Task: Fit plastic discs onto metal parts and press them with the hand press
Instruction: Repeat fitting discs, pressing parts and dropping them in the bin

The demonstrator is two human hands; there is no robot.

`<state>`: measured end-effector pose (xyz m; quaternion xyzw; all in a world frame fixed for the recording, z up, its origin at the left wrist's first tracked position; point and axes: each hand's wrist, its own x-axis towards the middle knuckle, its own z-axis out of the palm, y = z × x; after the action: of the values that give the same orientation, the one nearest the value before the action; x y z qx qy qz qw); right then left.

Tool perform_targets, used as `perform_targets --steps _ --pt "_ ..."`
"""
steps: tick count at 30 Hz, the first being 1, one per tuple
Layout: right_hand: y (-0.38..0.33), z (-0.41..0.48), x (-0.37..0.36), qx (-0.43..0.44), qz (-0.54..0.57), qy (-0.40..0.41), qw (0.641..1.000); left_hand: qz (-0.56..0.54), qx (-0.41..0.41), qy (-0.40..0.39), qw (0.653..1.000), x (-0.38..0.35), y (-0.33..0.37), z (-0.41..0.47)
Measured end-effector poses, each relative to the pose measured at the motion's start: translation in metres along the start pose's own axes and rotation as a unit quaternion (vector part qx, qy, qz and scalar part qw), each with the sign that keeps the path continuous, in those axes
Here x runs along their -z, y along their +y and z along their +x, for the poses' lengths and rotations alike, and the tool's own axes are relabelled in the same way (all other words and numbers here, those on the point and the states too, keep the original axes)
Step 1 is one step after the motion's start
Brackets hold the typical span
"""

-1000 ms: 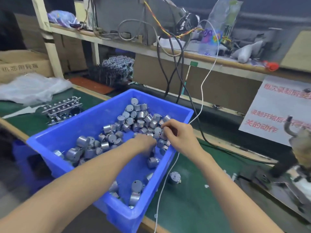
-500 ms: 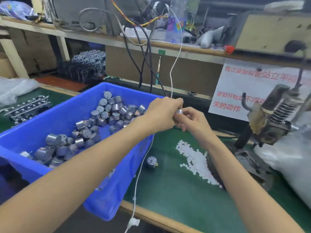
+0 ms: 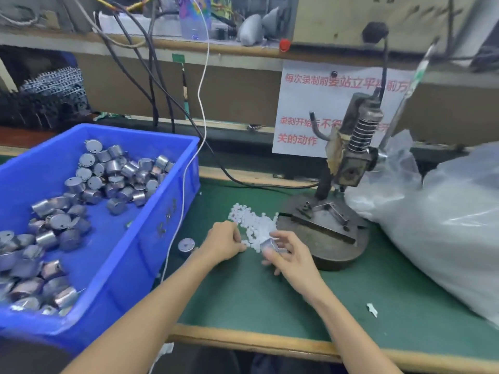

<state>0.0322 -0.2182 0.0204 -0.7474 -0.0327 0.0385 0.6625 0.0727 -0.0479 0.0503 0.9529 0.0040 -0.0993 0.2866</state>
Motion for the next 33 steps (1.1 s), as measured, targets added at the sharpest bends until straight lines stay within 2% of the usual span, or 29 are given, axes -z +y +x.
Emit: perform_targets --steps 4,8,11,15,17,22,29,33 --pt "0.010 -0.004 -0.006 0.023 -0.008 0.051 0.998 -0.021 -0.017 0.022 0.999 -0.006 -0.001 -0.003" --pt "0.015 -0.006 0.002 0.036 0.024 0.051 0.998 -0.060 -0.093 -0.002 0.994 -0.028 -0.002 -0.019" --pt "0.019 -0.008 0.003 0.071 -0.026 0.032 0.997 -0.021 -0.146 0.053 0.988 -0.043 -0.011 -0.024" --pt "0.022 -0.006 -0.002 0.086 -0.108 0.030 0.990 -0.070 -0.175 0.115 0.975 -0.049 -0.020 -0.027" --pt "0.023 -0.006 -0.005 0.093 -0.128 0.036 0.987 -0.099 -0.175 0.136 0.970 -0.050 -0.022 -0.029" --pt "0.023 -0.003 -0.010 0.108 -0.161 0.036 0.980 -0.180 -0.115 0.206 0.955 -0.049 -0.023 -0.030" --pt "0.023 -0.002 -0.012 0.151 -0.228 0.026 0.962 -0.172 -0.105 0.192 0.960 -0.051 -0.025 -0.030" --pt "0.023 -0.004 -0.014 0.200 -0.309 0.029 0.929 -0.158 -0.102 0.184 0.965 -0.051 -0.026 -0.029"
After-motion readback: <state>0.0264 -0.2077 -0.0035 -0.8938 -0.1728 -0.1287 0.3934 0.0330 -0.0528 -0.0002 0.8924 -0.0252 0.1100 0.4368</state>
